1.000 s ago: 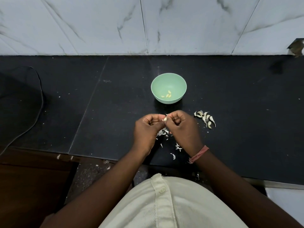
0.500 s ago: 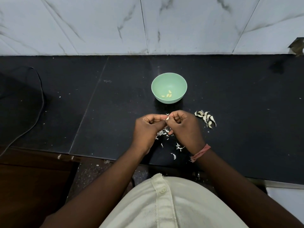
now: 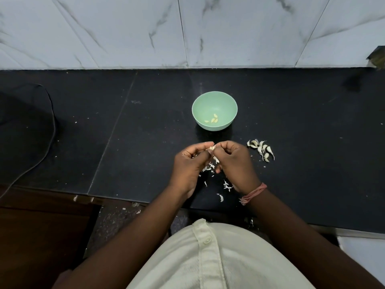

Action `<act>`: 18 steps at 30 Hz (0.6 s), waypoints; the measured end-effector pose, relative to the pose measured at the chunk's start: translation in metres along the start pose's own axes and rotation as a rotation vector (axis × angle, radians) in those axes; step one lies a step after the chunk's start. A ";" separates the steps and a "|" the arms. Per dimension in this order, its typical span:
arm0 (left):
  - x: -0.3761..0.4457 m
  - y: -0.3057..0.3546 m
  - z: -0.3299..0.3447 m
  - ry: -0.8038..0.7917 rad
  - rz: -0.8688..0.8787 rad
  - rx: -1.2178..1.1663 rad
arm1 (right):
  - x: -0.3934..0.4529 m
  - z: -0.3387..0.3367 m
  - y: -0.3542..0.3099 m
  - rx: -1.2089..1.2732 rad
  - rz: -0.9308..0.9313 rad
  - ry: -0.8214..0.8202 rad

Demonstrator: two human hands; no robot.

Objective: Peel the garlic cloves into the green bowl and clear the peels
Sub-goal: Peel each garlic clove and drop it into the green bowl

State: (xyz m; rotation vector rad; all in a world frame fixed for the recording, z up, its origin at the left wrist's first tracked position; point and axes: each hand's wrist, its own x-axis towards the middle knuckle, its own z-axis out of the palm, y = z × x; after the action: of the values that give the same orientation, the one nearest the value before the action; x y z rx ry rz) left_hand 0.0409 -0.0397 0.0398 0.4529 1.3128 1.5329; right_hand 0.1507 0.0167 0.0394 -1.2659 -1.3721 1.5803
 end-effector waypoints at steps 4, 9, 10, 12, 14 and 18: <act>0.002 0.002 0.000 0.003 -0.068 -0.154 | 0.002 -0.001 -0.001 0.093 0.052 0.012; 0.003 0.006 -0.003 0.031 -0.118 -0.271 | 0.000 -0.003 0.000 0.135 0.083 0.043; 0.003 0.006 -0.003 0.030 -0.117 -0.270 | 0.000 -0.004 0.000 0.104 0.067 0.052; 0.003 0.006 -0.003 0.024 -0.116 -0.264 | -0.001 -0.006 0.001 0.018 0.015 0.068; 0.003 0.005 -0.003 0.024 -0.118 -0.263 | -0.001 -0.006 0.001 -0.039 -0.044 0.075; 0.003 0.004 -0.004 0.047 -0.118 -0.279 | 0.000 -0.004 0.002 -0.174 -0.156 0.133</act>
State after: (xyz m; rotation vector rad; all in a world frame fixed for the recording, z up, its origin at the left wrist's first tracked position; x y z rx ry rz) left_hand 0.0346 -0.0382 0.0412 0.1607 1.1184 1.6041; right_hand 0.1551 0.0175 0.0373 -1.3058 -1.5094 1.2722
